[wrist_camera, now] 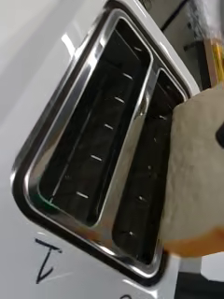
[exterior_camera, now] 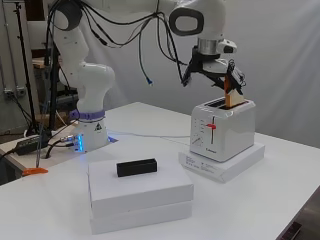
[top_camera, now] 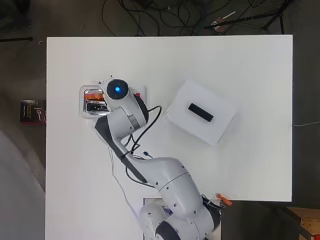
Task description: Teleoperate dual arm-hand system to toast a bread
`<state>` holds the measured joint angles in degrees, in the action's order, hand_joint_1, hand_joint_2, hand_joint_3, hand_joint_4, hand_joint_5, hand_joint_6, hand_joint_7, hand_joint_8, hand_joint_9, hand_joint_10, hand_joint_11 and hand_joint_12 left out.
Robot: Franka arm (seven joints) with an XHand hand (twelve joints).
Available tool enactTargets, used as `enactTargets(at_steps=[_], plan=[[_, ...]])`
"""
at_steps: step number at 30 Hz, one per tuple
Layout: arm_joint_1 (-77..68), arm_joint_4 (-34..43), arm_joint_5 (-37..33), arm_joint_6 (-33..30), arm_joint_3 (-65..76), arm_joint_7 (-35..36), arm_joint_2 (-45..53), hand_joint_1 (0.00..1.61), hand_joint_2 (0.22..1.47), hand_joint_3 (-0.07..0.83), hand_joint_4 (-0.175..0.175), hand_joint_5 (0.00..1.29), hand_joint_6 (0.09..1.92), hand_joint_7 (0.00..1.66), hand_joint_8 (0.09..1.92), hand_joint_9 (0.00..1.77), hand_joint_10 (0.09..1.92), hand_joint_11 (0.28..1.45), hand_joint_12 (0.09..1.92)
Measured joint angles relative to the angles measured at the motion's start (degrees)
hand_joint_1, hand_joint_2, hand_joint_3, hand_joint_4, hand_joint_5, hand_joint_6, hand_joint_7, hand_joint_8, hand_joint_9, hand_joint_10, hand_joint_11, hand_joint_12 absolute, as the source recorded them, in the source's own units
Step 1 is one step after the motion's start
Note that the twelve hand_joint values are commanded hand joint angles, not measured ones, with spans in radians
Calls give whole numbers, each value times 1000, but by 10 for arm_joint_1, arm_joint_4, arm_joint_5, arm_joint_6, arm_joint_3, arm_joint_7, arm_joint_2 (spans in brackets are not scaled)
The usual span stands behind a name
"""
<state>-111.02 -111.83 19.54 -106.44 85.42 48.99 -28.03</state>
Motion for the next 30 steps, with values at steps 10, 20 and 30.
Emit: enactTargets(at_steps=[10,20,30], plan=[[-17,-7,-6,1,37,2,-14,1177,1202,1,-28,715,1338,948,1096,1258,179,822,87],[11,-3,7,1,-10,-8,-17,1189,1185,-1,-39,760,1224,966,1119,1324,160,886,87],[-9,1,1,6,9,29,-24,1204,1179,-1,-79,763,1190,989,1116,1239,443,693,645]])
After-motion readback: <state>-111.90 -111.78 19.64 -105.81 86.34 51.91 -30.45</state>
